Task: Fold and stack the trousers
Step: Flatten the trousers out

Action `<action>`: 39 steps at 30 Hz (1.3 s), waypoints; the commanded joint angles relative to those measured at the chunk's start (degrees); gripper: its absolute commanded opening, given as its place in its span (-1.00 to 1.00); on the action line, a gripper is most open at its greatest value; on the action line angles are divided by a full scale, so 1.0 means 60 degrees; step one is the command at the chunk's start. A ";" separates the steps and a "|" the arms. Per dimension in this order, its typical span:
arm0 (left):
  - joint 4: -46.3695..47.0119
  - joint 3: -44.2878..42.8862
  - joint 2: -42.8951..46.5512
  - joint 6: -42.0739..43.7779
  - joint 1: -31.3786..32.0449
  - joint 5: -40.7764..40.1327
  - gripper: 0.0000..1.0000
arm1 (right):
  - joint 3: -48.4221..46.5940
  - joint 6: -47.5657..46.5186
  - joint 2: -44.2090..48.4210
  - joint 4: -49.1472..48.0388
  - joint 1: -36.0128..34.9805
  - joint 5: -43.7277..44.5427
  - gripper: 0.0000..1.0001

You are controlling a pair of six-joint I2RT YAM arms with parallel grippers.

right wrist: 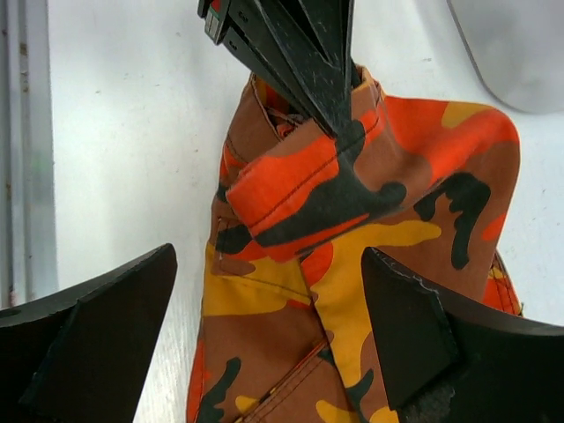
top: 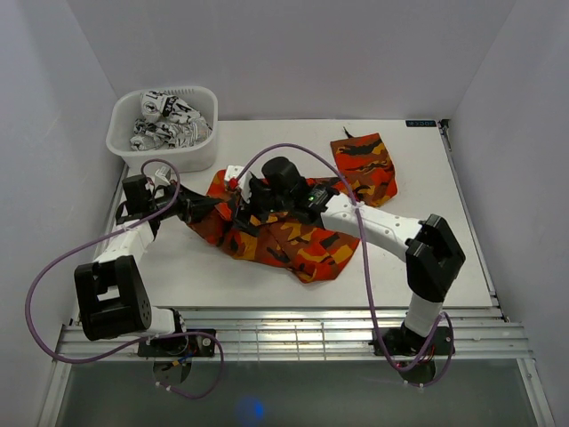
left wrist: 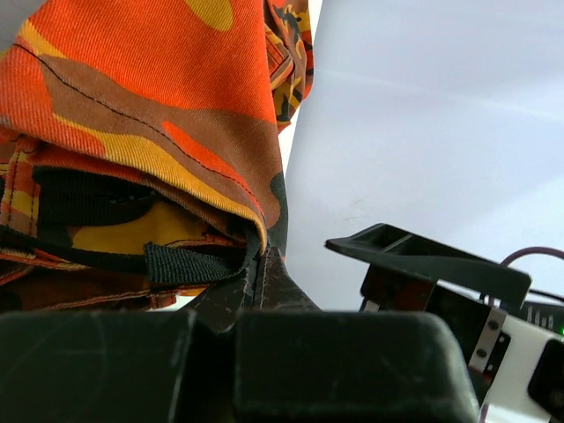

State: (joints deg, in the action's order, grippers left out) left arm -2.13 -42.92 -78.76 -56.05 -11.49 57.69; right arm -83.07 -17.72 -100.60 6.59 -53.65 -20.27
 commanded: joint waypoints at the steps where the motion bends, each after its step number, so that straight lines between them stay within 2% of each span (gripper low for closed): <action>1: 0.0282 0.0077 0.0309 -0.0428 0.0054 0.0389 -1.00 | -0.0480 -0.0519 -0.0604 -0.0878 -0.0622 0.1339 0.80; 3: 0.0282 0.0136 0.0397 -0.0443 0.0054 0.0404 -1.00 | -0.0686 -0.0636 -0.1087 -0.1184 -0.0770 0.2347 0.80; 6: 0.0224 0.0209 0.0543 -0.0458 0.0054 0.0434 -1.00 | -0.1432 -0.0665 -0.1805 -0.1114 -0.0829 0.3039 0.82; 7: 0.0223 0.0238 0.0645 -0.0472 0.0054 0.0390 -1.00 | -0.1782 -0.0666 -0.1953 -0.0823 -0.0829 0.3143 0.99; 9: 0.0194 0.0239 0.0705 -0.0443 0.0039 0.0390 -1.00 | -0.1873 -0.0826 -0.2144 -0.0848 -0.0829 0.3725 0.53; 10: 0.0180 0.0224 0.0763 -0.0429 0.0054 0.0375 -1.00 | -0.1815 -0.0841 -0.2131 -0.0864 -0.0800 0.3861 0.13; 11: -0.0009 0.0180 0.0793 -0.0196 0.0054 0.0346 -1.00 | -0.1742 -0.0841 -0.2116 -0.0878 -0.0756 0.3949 -0.08; 12: -0.0229 0.0093 0.0836 0.0081 0.0025 0.0317 -0.85 | -0.1640 -0.0827 -0.1898 -0.0922 -0.0683 0.4153 -0.35; 13: -0.0434 -0.0154 0.0938 0.0389 -0.0062 0.0244 -0.44 | -0.1537 -0.0812 -0.1766 -0.0981 -0.0639 0.4213 -0.82; 15: -0.1076 -0.0506 0.1042 0.1602 -0.0224 -0.0077 -0.03 | -0.1201 -0.0812 -0.1255 -0.0981 -0.0522 0.4243 -0.84; 16: -0.1457 -0.0769 0.1100 0.2217 -0.0311 -0.0355 0.11 | -0.1069 -0.0798 -0.1063 -0.0967 -0.0333 0.4156 -0.85; 17: -0.2128 -0.1352 0.1144 0.2890 -0.0399 -0.0981 0.33 | -0.0792 -0.0754 -0.0873 -0.0952 -0.0230 0.4039 -0.84; 18: -0.2527 -0.1663 0.1144 0.4419 -0.0400 -0.1335 0.40 | -0.0659 -0.0681 -0.0450 -0.0937 -0.0127 0.3907 -0.85; 20: -0.3201 -0.2220 0.1159 0.5674 -0.0415 -0.2199 0.49 | -0.0526 -0.0447 -0.0111 -0.0661 0.0224 0.3673 -0.85; 21: -0.3364 -0.2295 0.1159 0.6797 -0.0415 -0.2841 0.50 | -0.0526 -0.0359 0.0152 -0.0514 0.0458 0.3483 -0.85; 23: -0.3569 -0.2267 0.1115 0.7639 -0.0429 -0.3183 0.53 | -0.0526 -0.0140 0.0432 -0.0090 0.0708 0.3481 -0.85; 24: -0.3614 -0.2208 0.0999 0.8513 -0.0415 -0.3199 0.55 | -0.0468 -0.0051 0.0767 0.0028 0.1042 0.3119 -0.85; 27: -0.3819 -0.2004 0.0692 0.9311 -0.0415 -0.3301 0.64 | -0.0306 0.0052 0.1544 0.0483 0.1673 0.3013 -0.85; 28: -0.3849 -0.1945 0.0386 0.9951 -0.0386 -0.3418 0.66 | -0.0103 0.0038 0.1764 0.0571 0.2241 0.2969 -0.85; 35: -0.3337 -0.1958 -0.0993 1.1112 -0.0123 -0.3654 0.67 | 0.0894 -0.0153 0.3696 0.1888 0.5378 0.2019 -0.85; 39: -0.3497 -0.2295 -0.1740 1.1276 0.0273 -0.3477 0.51 | 0.1494 -0.0708 0.4533 0.2768 0.7119 0.2104 -0.85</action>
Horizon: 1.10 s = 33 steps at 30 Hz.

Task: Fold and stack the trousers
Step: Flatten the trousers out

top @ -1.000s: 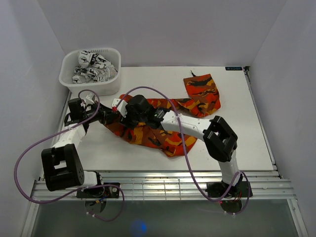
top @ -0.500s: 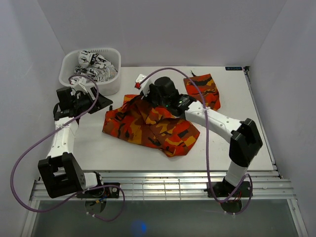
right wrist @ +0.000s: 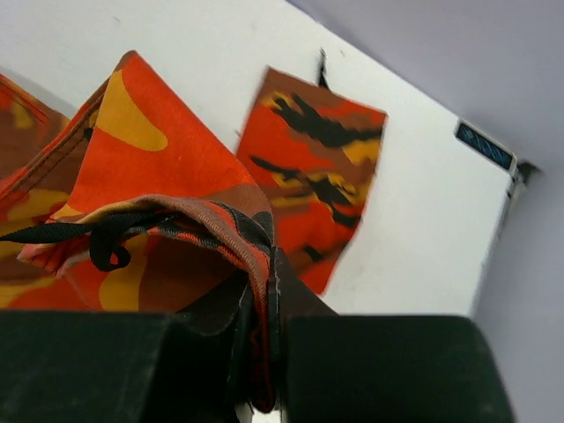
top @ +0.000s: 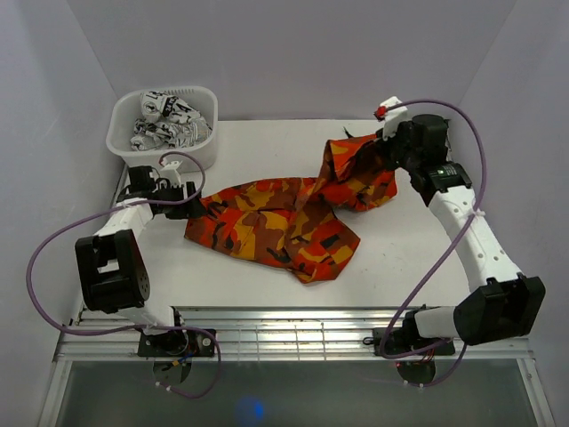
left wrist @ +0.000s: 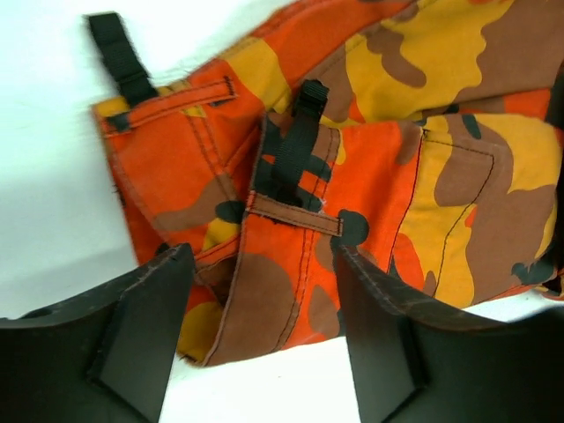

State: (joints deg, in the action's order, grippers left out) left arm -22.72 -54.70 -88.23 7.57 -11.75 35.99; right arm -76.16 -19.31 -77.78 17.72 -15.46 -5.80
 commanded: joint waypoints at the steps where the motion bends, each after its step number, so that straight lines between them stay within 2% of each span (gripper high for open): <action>1: -0.0182 -0.0376 -0.0323 0.0715 0.0506 0.0125 0.46 | 0.0504 -0.0719 0.0920 0.1118 0.1036 -0.0235 -0.85; 4: -0.0198 -0.0289 -0.0676 0.0715 0.0727 -0.0094 0.32 | 0.1076 -0.1159 0.1507 0.1412 0.2355 -0.0146 -0.85; 7: -0.0066 -0.0083 -0.0866 0.0599 0.0771 -0.0109 0.04 | 0.1559 -0.1628 0.1903 0.1720 0.3498 0.0117 -0.85; 8: -0.0051 -0.0069 -0.0925 0.0555 0.0771 -0.0167 -0.10 | 0.1691 -0.1993 0.2019 0.1735 0.3732 0.0335 -0.85; 9: -0.0066 -0.0097 -0.1027 0.0540 0.0771 -0.0385 -0.46 | 0.1866 -0.2185 0.2050 0.1735 0.4184 0.0424 -0.85; 12: 0.0007 -0.0330 -0.1043 0.0598 0.0626 -0.0943 -1.00 | 0.1985 -0.2918 0.1977 0.1764 0.5136 0.0425 -0.85; 15: -0.0124 -0.0958 -0.0984 0.0583 -0.0061 -0.1193 -1.00 | 0.1883 -0.3444 0.1655 0.1779 0.5884 0.0148 -0.85; 19: -0.0373 -0.1765 -0.0882 0.1080 -0.1232 -0.1223 -1.00 | 0.1882 -0.3900 0.1187 0.1779 0.6239 -0.0087 -0.85; 23: -0.0403 -0.2016 -0.0590 0.1696 -0.1952 -0.1311 -1.00 | 0.2160 -0.4266 0.0820 0.1764 0.6342 -0.0102 -0.85; 29: -0.0330 -0.1375 0.0011 0.2837 -0.2890 0.0079 -1.00 | 0.2776 -0.5173 0.0498 0.1691 0.6809 -0.0087 -0.85; 33: -0.0446 -0.0613 0.0567 0.4170 -0.3315 0.0886 -1.00 | 0.3097 -0.5935 0.0292 0.1749 0.7512 -0.0102 -0.85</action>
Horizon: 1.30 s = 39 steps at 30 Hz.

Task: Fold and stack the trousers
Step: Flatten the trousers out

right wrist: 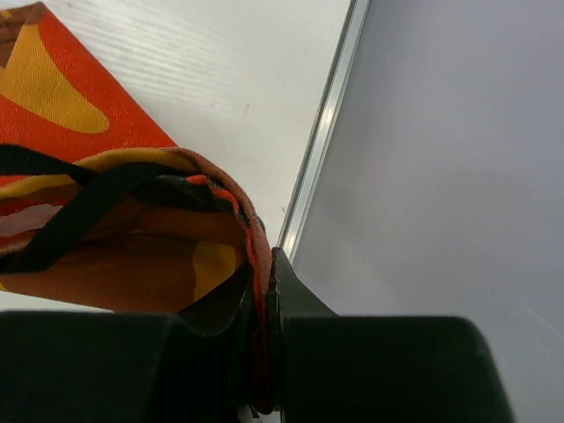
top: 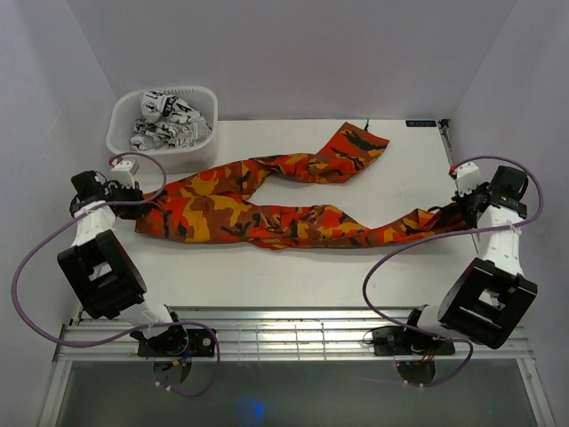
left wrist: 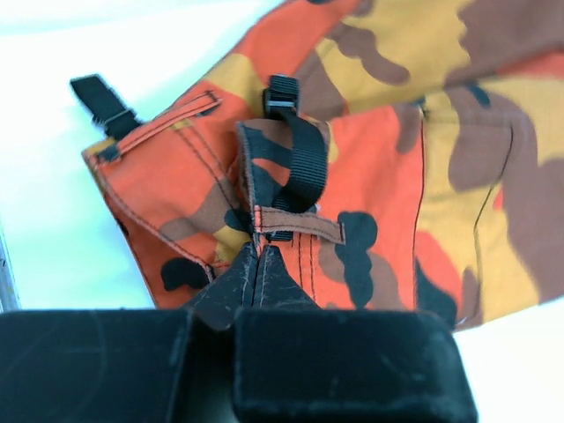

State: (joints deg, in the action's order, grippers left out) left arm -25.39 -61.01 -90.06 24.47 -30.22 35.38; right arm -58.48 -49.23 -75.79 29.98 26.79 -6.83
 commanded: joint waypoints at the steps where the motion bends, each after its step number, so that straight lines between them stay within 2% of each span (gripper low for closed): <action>1: -0.0176 0.0529 0.0845 0.2052 -0.0237 0.1003 -1.00 | 0.0253 -0.1153 -0.0054 -0.0279 0.0574 0.0055 -0.85; 2: -0.0860 0.0545 0.0787 0.2495 -0.0237 0.1047 -1.00 | 0.0356 -0.1372 -0.0083 -0.0221 0.0618 0.0040 -0.85; 4: -0.1887 0.0210 0.0365 0.3881 -0.0223 0.1382 -0.57 | 0.0488 -0.2017 -0.0171 0.0567 0.0619 -0.0106 -0.77; 5: -0.3125 -0.0024 0.0173 0.4384 -0.0237 0.1529 -0.35 | 0.0460 -0.2150 -0.0287 0.0889 0.0633 -0.0339 -0.55; 6: -0.3673 -0.0592 -0.0003 0.4679 -0.0237 0.1676 -0.12 | 0.0387 -0.2310 -0.0346 0.1444 0.0619 -0.0443 -0.12; 7: -0.4172 -0.0931 -0.0164 0.4972 -0.0252 0.1967 0.32 | 0.0125 -0.2327 -0.0405 0.1696 0.0619 -0.0531 0.18; 8: -0.5221 -0.1283 -0.0427 0.5555 -0.0252 0.2144 0.59 | -0.0052 -0.2356 -0.0493 0.1916 0.0633 -0.0807 0.51; 9: -0.5768 -0.1634 -0.0516 0.5938 -0.0252 0.2335 0.66 | -0.0213 -0.2400 -0.0523 0.2077 0.0633 -0.0955 0.90; 10: -0.6238 -0.2319 -0.0604 0.6318 -0.0237 0.2670 0.85 | -0.0403 -0.2473 -0.0566 0.2384 0.0633 -0.1159 0.87; 12: -0.6988 -0.2895 -0.0751 0.6776 -0.0237 0.2907 0.87 | -0.1120 -0.2532 -0.0742 0.2809 0.0619 -0.1876 0.80; 16: -0.7078 -0.3862 -0.1146 0.6922 0.0419 0.2704 0.80 | -0.2410 -0.2095 -0.1836 0.3820 0.0195 -0.2758 0.81; 19: -0.6975 -0.4127 -0.1716 0.6953 0.1123 0.2308 0.73 | -0.2909 -0.1756 -0.2614 0.3925 -0.0639 -0.2831 0.92; 23: -0.6916 -0.4960 -0.2858 0.6952 0.1739 0.1664 0.59 | -0.2647 -0.1550 -0.3231 0.3238 -0.1795 -0.2349 1.00; 24: -0.6931 -0.5151 -0.3325 0.6952 0.1900 0.1416 0.54 | -0.2603 -0.1623 -0.3378 0.3236 -0.1943 -0.2304 0.88; 26: -0.6916 -0.5518 -0.3723 0.7069 0.1989 0.1210 0.49 | -0.2617 -0.1798 -0.3817 0.3280 -0.2221 -0.2158 0.84; 30: -0.7004 -0.6221 -0.4471 0.7741 0.2281 0.0567 0.47 | -0.2413 -0.2222 -0.4258 0.3703 -0.2515 -0.2187 0.83; 35: -0.7297 -0.5931 -0.4999 0.8767 0.2590 -0.0431 0.45 | -0.1140 -0.2883 -0.3995 0.3574 -0.2969 -0.1530 0.87; 36: -0.7297 -0.5828 -0.5029 0.8827 0.2633 -0.0519 0.40 | -0.0905 -0.2927 -0.3907 0.3428 -0.3014 -0.1383 0.84; 38: -0.7283 -0.5564 -0.5000 0.8900 0.2649 -0.0666 0.18 | -0.0348 -0.3015 -0.3717 0.3061 -0.3072 -0.1118 0.73; 39: -0.7297 -0.5476 -0.4956 0.8915 0.2663 -0.0652 0.08 | -0.0230 -0.3030 -0.3673 0.2959 -0.3073 -0.1074 0.56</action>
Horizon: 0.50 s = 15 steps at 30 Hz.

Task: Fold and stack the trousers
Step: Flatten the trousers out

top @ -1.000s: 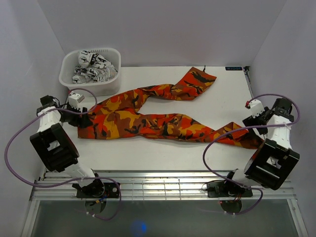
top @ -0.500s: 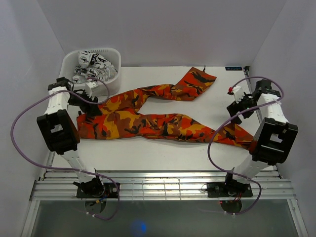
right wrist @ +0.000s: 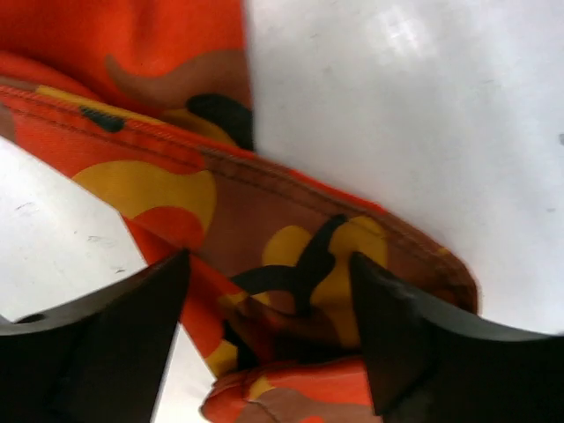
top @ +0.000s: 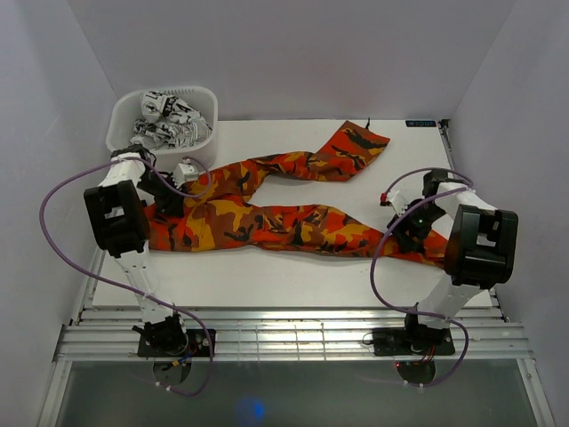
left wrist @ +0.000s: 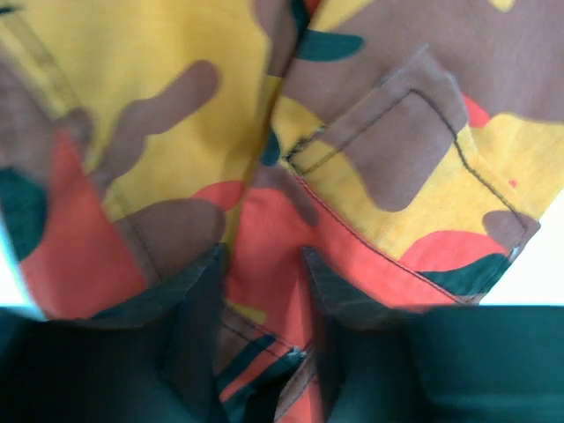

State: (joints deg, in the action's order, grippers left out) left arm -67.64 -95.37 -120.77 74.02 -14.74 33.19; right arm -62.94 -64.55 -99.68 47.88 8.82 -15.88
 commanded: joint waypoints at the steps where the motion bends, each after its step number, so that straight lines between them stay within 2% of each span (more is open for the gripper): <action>1: -0.0212 0.0396 0.0235 0.0686 0.0084 -0.0287 -0.10 | 0.0615 -0.0476 0.0367 -0.0171 -0.0078 0.0507 0.46; 4: -0.0080 0.0514 0.0543 0.0730 0.0084 -0.0214 -0.49 | 0.0763 -0.0432 0.0412 -0.0391 -0.0078 0.0595 0.05; 5: -0.0051 0.0486 0.0688 0.0701 0.0084 -0.0156 -0.79 | 0.0690 -0.0403 0.0412 -0.0493 -0.0093 0.0596 -0.26; 7: 0.0124 0.0369 0.0807 0.0584 0.0084 -0.0054 -0.90 | 0.0486 -0.0286 0.0397 -0.0538 -0.0093 0.0581 -0.76; 8: 0.0169 0.0136 0.0851 0.0525 0.0070 0.0019 -0.92 | 0.0369 -0.0141 0.0412 -0.0553 -0.0078 0.0552 -0.84; 12: 0.0563 -0.0743 0.1056 -0.0103 0.0084 0.0619 -1.00 | -0.0450 0.0299 0.0601 -0.0800 -0.0078 0.0479 -0.84; 15: 0.1789 -0.1257 0.1377 -0.0967 0.0069 0.1000 -1.00 | -0.0978 0.0694 0.0719 -0.1282 -0.0064 0.0522 -0.85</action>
State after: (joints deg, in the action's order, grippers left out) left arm -65.49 -98.45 -119.63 72.23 -14.11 33.93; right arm -63.88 -62.83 -97.62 44.95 8.23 -13.45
